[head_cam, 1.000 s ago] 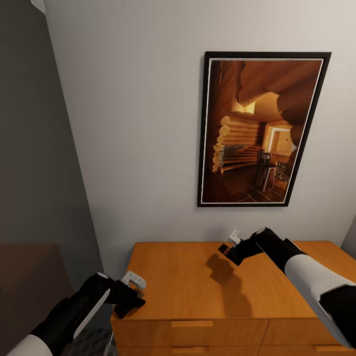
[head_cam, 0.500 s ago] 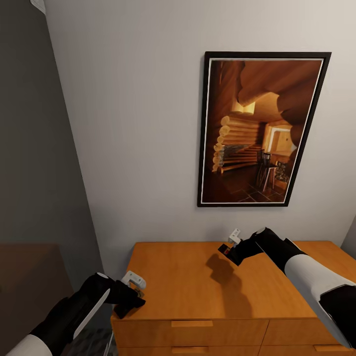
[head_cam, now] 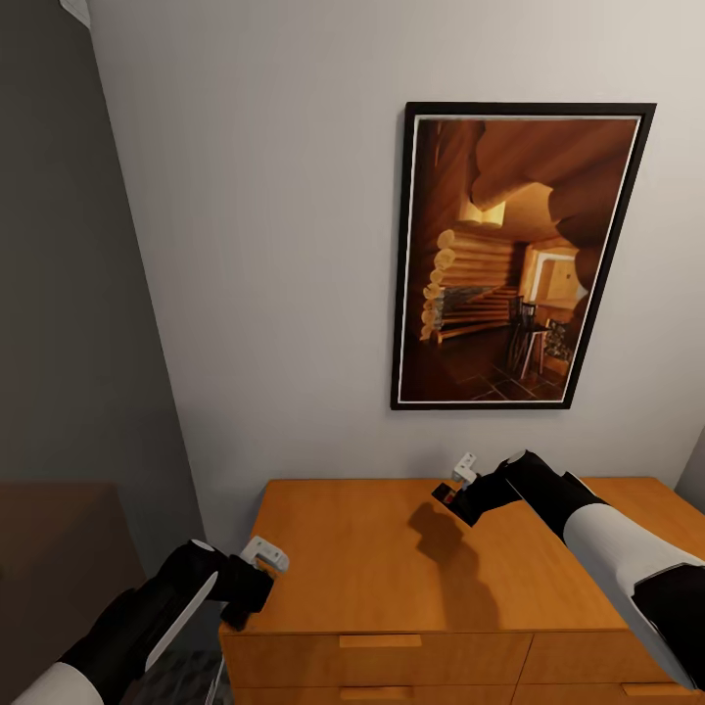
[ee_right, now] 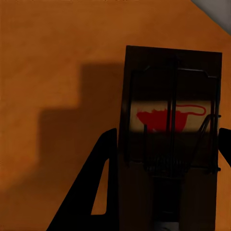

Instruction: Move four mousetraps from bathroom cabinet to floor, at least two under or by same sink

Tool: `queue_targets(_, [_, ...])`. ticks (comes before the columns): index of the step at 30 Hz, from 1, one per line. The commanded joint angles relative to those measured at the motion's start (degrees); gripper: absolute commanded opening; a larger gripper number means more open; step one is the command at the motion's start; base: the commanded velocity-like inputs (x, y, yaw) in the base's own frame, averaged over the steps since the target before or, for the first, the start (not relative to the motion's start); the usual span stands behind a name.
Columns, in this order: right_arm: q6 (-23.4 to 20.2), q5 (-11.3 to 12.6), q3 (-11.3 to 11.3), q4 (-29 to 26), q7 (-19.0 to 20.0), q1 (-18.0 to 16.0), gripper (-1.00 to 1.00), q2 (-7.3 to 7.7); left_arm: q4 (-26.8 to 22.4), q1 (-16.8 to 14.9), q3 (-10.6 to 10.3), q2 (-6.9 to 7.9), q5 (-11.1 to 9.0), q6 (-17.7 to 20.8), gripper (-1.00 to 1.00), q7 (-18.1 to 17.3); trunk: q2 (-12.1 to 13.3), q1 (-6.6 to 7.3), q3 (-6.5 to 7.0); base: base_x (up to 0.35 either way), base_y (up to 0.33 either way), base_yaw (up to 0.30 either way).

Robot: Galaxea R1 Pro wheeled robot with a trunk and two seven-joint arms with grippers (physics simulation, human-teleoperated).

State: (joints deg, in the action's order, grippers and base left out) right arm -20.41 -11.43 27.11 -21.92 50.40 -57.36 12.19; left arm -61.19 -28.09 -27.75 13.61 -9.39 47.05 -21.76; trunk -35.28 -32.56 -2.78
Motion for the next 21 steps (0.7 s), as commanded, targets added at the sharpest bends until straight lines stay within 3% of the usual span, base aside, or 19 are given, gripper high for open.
queue_targets(1, [-0.4, -0.3, 0.0, -0.1, 0.5, 0.0, -1.00, 0.02, 0.5, 0.0, -0.1, 0.06, -0.5, 0.3, -1.00, 0.2, -0.1, -0.04, -0.13, 0.000, 0.000, 0.000])
queue_targets(21, [-0.4, -0.3, 0.0, -0.1, 0.5, 0.0, -1.00, 0.02, 0.5, 0.0, -0.3, 0.01, -0.5, 0.3, -1.00, 0.2, -0.1, -0.04, -0.13, 0.000, 0.000, 0.000])
